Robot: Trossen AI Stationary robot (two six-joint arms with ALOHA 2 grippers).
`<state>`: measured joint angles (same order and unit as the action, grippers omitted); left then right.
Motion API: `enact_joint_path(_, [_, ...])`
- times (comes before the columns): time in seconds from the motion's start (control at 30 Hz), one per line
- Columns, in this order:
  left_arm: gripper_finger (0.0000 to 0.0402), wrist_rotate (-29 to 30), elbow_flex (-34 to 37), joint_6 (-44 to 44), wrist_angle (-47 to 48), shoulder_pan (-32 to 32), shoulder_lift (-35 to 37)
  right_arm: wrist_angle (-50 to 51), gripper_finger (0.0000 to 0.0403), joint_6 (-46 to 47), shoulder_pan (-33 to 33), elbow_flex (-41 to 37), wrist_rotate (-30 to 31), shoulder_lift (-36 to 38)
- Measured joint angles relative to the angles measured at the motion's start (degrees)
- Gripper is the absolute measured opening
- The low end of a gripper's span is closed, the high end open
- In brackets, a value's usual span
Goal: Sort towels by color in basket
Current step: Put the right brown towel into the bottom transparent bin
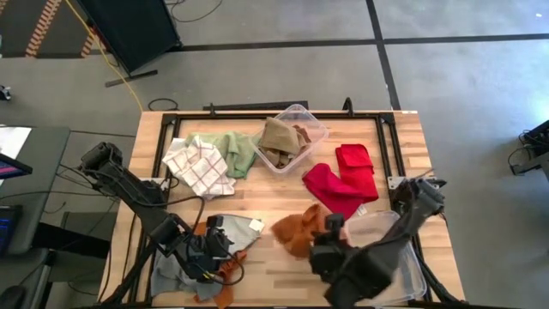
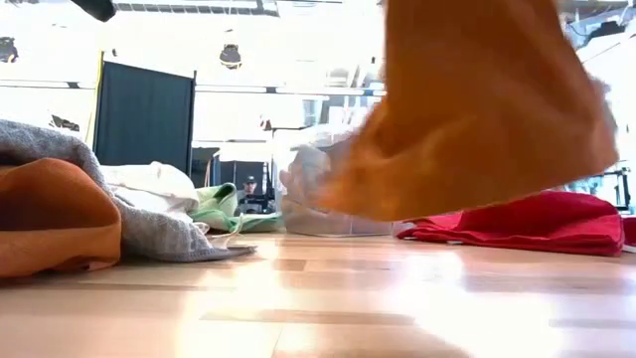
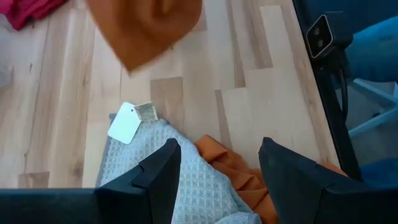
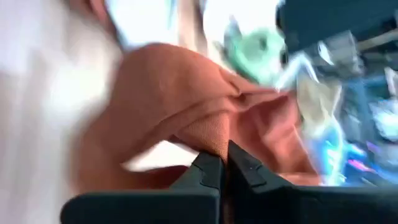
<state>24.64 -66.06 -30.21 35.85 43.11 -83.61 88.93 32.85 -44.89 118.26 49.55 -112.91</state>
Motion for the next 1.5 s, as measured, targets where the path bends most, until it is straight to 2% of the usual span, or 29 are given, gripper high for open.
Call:
enact_joint_path(0.2, [0.0208,0.7,0.0,0.9,-0.6,0.0,0.0,1.0,0.0026,8.3,-5.2,0.7,4.4,7.2])
enact_joint_path(0.37, [0.0208,0.7,0.0,1.0,-0.7,0.0,0.0,1.1,0.0026,7.4,-11.4,0.2,4.4,12.2])
enact_joint_path(0.63, [0.0208,0.6,0.0,4.4,-4.5,-1.1,0.0,1.1,0.0029,7.7,-20.4,-1.1,-1.8,21.9])
enact_joint_path(0.77, [0.0208,0.6,0.0,6.0,-6.3,-1.8,0.0,1.1,0.0027,9.5,-22.5,-4.5,-8.4,26.3])
enact_joint_path(0.97, [0.0208,0.5,0.0,7.1,-7.2,-2.7,0.0,1.0,0.0027,13.7,-22.3,-14.7,-16.3,31.6])
enact_joint_path(1.1, [0.0208,0.5,0.0,7.1,-7.1,-3.5,0.0,1.1,0.0028,17.7,-19.8,-25.2,-24.9,34.2])
enact_joint_path(1.23, [0.0208,0.5,0.0,7.1,-7.1,-4.1,0.0,1.3,0.0029,23.0,-18.3,-36.3,-30.7,36.1])
enact_joint_path(1.33, [0.0208,0.5,0.0,7.2,-7.2,-4.5,0.0,-0.7,0.0028,25.4,-17.9,-43.1,-32.3,36.1])
enact_joint_path(1.5, [0.0208,0.3,0.0,7.2,-7.1,-5.2,0.0,-11.2,0.0036,25.6,-16.4,-52.3,-32.3,35.8])
